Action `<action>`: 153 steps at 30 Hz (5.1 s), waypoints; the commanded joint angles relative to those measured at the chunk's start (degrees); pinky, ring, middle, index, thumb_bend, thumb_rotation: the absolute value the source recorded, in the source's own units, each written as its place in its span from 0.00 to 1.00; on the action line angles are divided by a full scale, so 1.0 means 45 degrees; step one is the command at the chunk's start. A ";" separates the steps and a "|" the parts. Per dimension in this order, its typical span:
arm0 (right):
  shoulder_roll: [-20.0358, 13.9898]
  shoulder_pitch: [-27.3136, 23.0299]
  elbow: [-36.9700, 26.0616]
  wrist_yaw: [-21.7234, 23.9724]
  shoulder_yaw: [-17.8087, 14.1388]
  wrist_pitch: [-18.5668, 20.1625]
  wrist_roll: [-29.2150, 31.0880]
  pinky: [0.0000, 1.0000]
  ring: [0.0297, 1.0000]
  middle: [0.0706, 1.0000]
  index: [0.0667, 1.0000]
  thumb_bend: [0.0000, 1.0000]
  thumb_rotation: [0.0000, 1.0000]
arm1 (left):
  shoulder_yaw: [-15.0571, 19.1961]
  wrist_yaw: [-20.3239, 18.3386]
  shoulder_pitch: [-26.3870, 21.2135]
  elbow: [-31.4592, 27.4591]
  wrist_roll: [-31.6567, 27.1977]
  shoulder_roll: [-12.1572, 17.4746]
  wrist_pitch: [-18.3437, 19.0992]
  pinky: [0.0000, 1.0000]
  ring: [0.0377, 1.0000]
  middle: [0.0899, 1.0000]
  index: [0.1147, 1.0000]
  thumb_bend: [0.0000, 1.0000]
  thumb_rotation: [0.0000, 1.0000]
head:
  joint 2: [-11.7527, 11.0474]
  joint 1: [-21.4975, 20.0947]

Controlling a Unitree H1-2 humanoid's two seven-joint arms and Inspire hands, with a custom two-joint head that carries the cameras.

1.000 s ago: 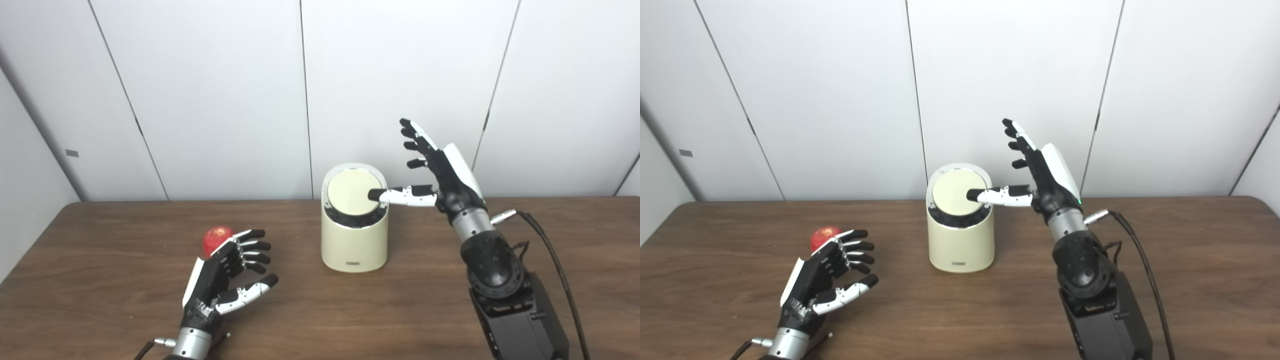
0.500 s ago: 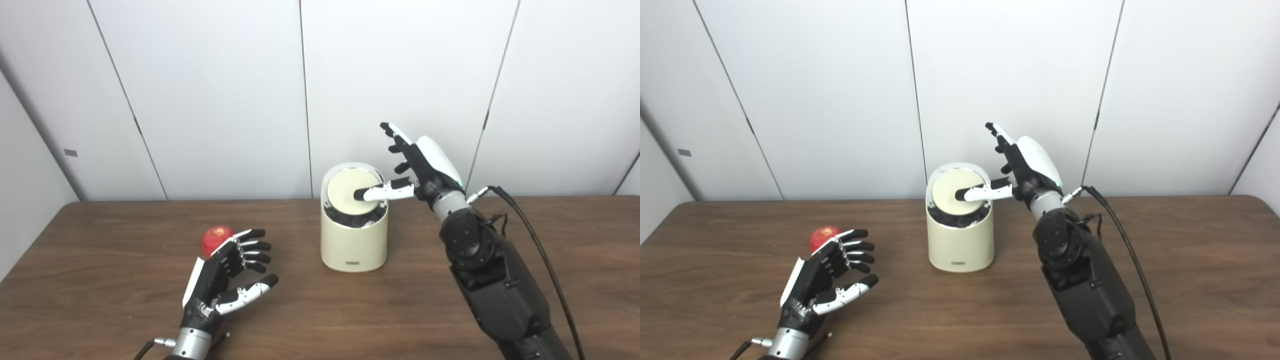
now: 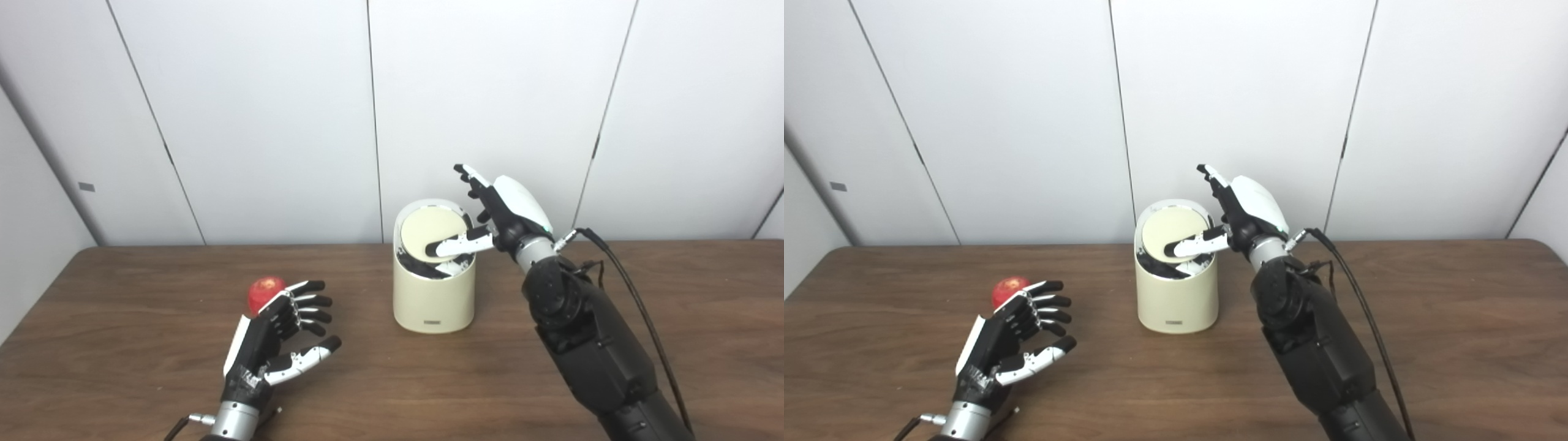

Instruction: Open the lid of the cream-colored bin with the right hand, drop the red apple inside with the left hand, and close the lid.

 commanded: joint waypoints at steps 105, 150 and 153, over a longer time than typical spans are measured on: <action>-0.1191 0.7062 -0.5065 -0.0314 -0.2960 -0.3404 0.3769 0.62 0.79 0.88 0.89 0.74 0.09 | 0.0142 0.3033 -0.1925 -0.0050 0.6148 0.2427 0.5280 0.77 0.87 0.86 0.92 0.97 0.22 | 0.0395 0.2646; -0.0854 0.7172 -0.5155 -0.0434 -0.2877 -0.2728 0.3420 0.60 0.78 0.87 0.87 0.72 0.16 | -0.0719 0.6418 -0.3020 0.0336 0.6971 0.1490 0.1719 0.36 0.40 0.39 0.44 0.52 0.00 | 0.0529 0.1772; -0.0759 0.7113 -0.5005 -0.0545 -0.2870 -0.2764 0.3362 0.60 0.78 0.87 0.87 0.72 0.15 | -0.0765 0.6277 -0.3216 -0.0232 0.7054 0.1334 0.1670 0.38 0.41 0.39 0.44 0.52 0.00 | 0.0448 0.1548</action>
